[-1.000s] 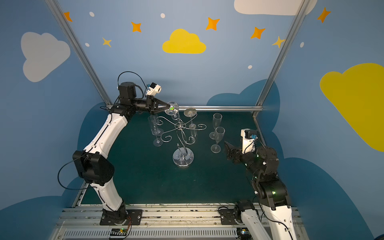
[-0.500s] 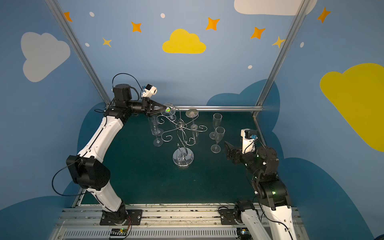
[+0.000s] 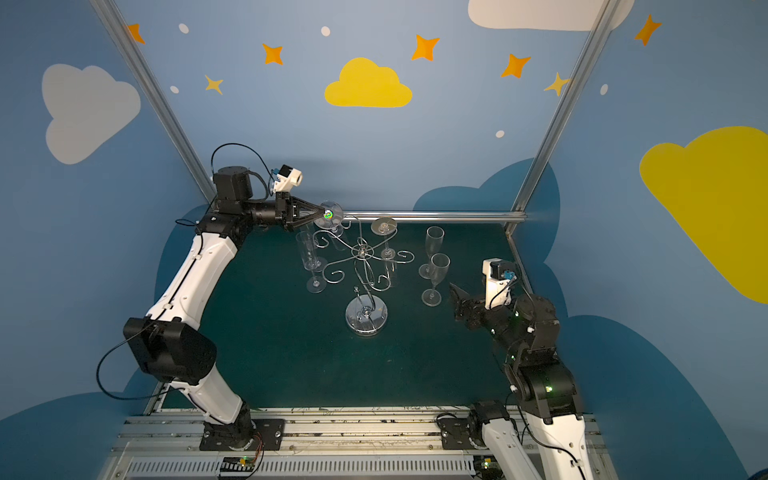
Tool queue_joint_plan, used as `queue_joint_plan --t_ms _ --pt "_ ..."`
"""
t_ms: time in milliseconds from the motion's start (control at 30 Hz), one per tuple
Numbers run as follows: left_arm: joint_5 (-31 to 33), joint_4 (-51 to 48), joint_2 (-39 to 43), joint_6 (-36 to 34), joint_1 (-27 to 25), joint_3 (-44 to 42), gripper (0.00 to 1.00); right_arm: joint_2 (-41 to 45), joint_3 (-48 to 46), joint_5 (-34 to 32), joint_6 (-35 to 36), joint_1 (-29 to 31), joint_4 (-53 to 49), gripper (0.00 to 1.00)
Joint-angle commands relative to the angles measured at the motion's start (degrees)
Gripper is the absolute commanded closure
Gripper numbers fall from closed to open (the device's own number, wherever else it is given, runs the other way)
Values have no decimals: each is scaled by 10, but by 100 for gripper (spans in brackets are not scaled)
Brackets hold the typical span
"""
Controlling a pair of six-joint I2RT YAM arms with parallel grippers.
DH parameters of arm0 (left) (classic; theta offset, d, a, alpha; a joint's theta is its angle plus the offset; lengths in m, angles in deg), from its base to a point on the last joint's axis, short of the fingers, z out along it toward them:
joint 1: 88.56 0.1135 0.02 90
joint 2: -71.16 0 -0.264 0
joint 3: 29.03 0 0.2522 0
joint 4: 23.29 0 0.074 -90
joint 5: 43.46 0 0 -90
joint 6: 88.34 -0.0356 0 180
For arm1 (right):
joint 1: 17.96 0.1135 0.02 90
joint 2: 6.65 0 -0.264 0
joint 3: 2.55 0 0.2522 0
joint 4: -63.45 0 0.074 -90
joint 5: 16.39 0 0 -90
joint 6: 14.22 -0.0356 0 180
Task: Take the wine glass off the wine glass rack
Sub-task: 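Pull the glass off the hook with the left gripper and swing it upright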
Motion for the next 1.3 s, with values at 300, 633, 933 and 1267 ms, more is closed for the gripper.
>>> queue_joint_plan --t_ms 300,633,933,1267 --pt "160 -128 65 -193 2 74 97 -8 47 16 -15 -2 -7 15" --pt "396 -190 182 -413 -119 38 97 -69 159 132 -107 -2 -12 15" --pt "570 -58 334 -596 -264 -149 97 -134 245 265 -203 1 1 15" --pt "729 -12 403 -823 -441 -257 97 -179 270 314 -260 50 23 17"
